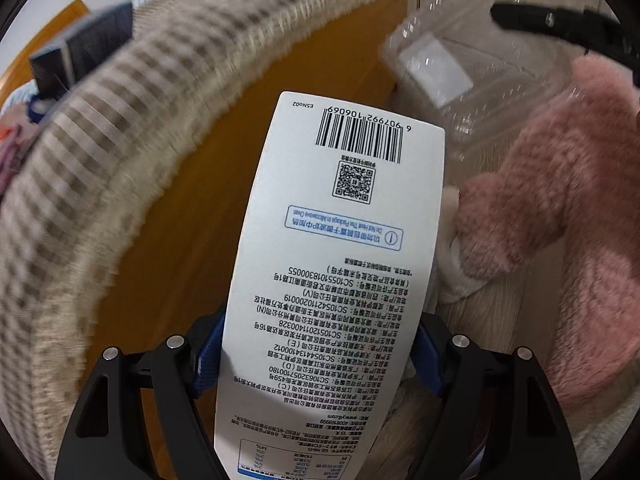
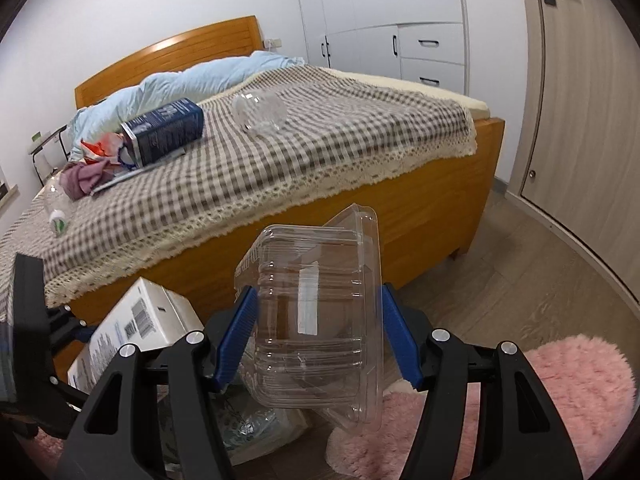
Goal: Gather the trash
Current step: 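Carry the milk carton with the left tool and the plastic box with the right tool toward the floor bin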
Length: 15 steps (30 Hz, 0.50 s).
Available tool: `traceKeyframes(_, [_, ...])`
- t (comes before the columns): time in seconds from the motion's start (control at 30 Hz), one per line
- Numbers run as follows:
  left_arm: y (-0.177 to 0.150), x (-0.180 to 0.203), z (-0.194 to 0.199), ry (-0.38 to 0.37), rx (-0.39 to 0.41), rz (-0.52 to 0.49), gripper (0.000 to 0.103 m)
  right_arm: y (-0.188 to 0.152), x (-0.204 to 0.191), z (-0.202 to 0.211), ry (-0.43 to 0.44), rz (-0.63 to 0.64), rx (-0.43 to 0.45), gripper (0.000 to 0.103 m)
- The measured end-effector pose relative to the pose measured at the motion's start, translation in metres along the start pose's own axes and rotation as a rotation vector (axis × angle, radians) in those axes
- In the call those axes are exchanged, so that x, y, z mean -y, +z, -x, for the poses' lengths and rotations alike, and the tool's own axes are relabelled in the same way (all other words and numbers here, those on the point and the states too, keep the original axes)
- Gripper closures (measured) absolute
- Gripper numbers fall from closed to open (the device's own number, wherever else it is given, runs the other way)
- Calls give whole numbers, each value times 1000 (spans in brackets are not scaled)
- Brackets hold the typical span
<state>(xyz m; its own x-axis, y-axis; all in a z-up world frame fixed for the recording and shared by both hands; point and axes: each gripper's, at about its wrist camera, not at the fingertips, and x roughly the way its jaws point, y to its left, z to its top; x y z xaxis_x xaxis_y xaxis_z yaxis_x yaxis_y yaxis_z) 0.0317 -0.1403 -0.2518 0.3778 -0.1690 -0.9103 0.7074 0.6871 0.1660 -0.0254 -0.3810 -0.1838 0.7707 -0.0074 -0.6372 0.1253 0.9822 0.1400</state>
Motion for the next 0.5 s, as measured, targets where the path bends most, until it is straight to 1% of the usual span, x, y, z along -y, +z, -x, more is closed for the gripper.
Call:
traceKeyframes(0.17, [-4, 2, -38, -3, -58, -34, 29, -11, 6, -16, -20, -9, -36, 42])
traceKeyframes(0.33, [-8, 3, -73, -10, -100, -65, 29, -16, 13, -29, -38, -13, -63, 42])
traceKeyframes(0.5, [-15, 4, -111, 4, -157, -104, 29, -18, 20, -43, -52, -32, -91, 42])
